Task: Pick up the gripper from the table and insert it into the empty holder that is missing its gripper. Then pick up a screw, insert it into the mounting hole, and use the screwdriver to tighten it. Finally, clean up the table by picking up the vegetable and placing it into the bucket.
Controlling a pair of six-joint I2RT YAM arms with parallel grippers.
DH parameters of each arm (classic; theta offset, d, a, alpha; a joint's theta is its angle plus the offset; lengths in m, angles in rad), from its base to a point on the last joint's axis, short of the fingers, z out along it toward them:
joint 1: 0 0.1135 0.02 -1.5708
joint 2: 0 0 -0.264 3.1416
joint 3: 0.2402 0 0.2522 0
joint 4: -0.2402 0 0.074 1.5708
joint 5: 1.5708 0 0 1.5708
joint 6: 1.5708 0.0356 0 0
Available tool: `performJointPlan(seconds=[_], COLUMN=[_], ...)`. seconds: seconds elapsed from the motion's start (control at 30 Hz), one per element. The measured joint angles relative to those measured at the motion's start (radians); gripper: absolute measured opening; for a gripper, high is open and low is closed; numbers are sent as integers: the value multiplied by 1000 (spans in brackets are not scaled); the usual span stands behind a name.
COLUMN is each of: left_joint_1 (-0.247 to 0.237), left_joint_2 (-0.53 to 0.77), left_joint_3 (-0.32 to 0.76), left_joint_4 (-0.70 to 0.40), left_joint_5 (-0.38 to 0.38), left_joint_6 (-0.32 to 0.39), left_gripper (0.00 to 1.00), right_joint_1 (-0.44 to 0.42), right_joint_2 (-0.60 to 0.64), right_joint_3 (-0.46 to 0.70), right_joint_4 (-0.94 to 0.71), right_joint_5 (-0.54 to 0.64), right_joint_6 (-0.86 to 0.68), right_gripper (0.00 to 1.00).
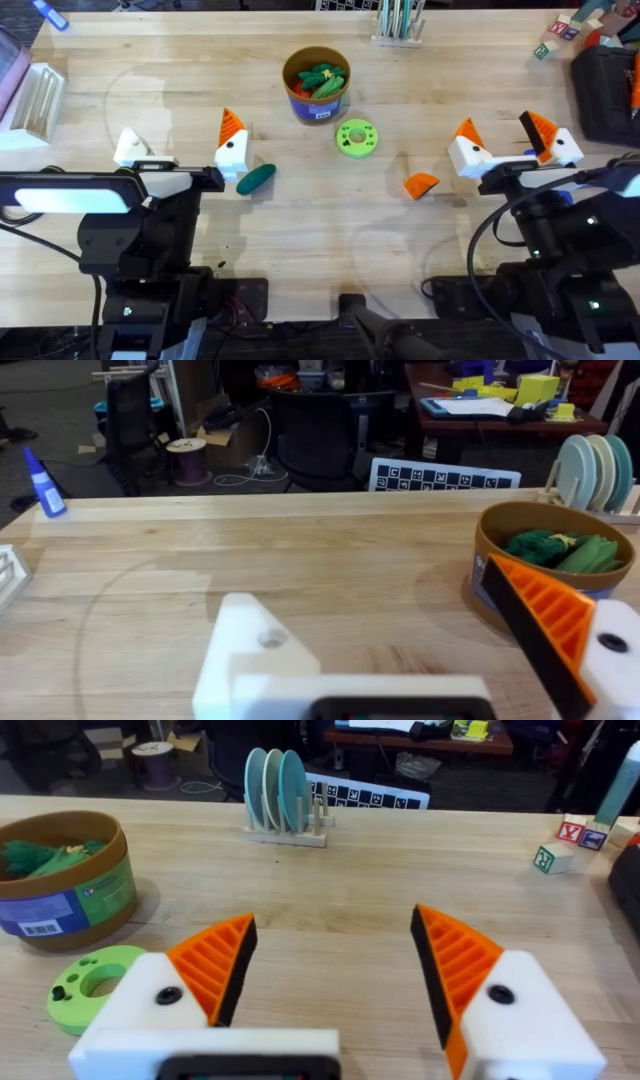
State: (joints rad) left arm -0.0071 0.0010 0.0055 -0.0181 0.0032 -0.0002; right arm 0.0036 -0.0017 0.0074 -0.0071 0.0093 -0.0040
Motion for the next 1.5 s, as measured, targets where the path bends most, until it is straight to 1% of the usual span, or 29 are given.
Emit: performJointPlan(seconds=[0.2, 0.43, 0.47, 0.53, 0.6, 0.63, 0.73, 0.77, 0.87, 0.93, 1.0, 1.07, 1.1, 1.17, 1.23, 1.3, 1.37, 1.5], left_joint_1=[0, 0, 0, 0, 0, 0, 0, 0, 0, 0, 0, 0, 0, 0, 0, 0, 0, 0], left_joint_2=[0, 0, 0, 0, 1, 5, 44, 73, 177, 261, 367, 463, 519, 600, 674, 728, 778, 864], left_joint_3=[0, 1, 3, 24, 81, 121, 253, 308, 439, 512, 591, 661, 699, 755, 794, 810, 814, 814], left_joint_4=[0, -20, -35, -111, -219, -282, -416, -461, -546, -590, -653, -734, -786, -876, -924, -929, -936, -947], left_joint_5=[-3, -30, -31, -32, -34, -34, -37, -38, -35, -3, 86, 187, 242, 304, 346, 369, 382, 391], left_joint_6=[0, 0, 0, 1, 2, 3, 6, 8, 9, 23, 74, 150, 200, 280, 352, 396, 427, 458], left_gripper=[986, 986, 986, 986, 986, 986, 986, 986, 986, 986, 986, 986, 985, 985, 985, 985, 985, 985], right_joint_1=[0, 0, 0, 0, 0, 0, 0, 0, 0, 0, 0, 0, 0, 0, 0, 0, 0, 0], right_joint_2=[0, 0, 0, 0, 6, 12, 70, 102, 205, 274, 339, 393, 417, 449, 465, 468, 468, 468], right_joint_3=[0, 0, 0, 5, 48, 80, 173, 214, 344, 426, 495, 545, 565, 587, 594, 594, 594, 594], right_joint_4=[0, -3, -7, -24, -114, -191, -391, -451, -560, -591, -604, -605, -603, -598, -590, -589, -587, -584], right_joint_5=[0, 4, 4, 8, 10, 12, 12, 12, 12, 12, 12, 12, 12, 12, 12, 12, 12, 12], right_joint_6=[0, 0, 0, 5, 8, 7, -18, -30, -49, -57, -60, -64, -68, -71, -72, -72, -72, -77], right_gripper=[941, 941, 941, 942, 942, 943, 943, 943, 942, 943, 942, 942, 943, 943, 943, 942, 942, 943])
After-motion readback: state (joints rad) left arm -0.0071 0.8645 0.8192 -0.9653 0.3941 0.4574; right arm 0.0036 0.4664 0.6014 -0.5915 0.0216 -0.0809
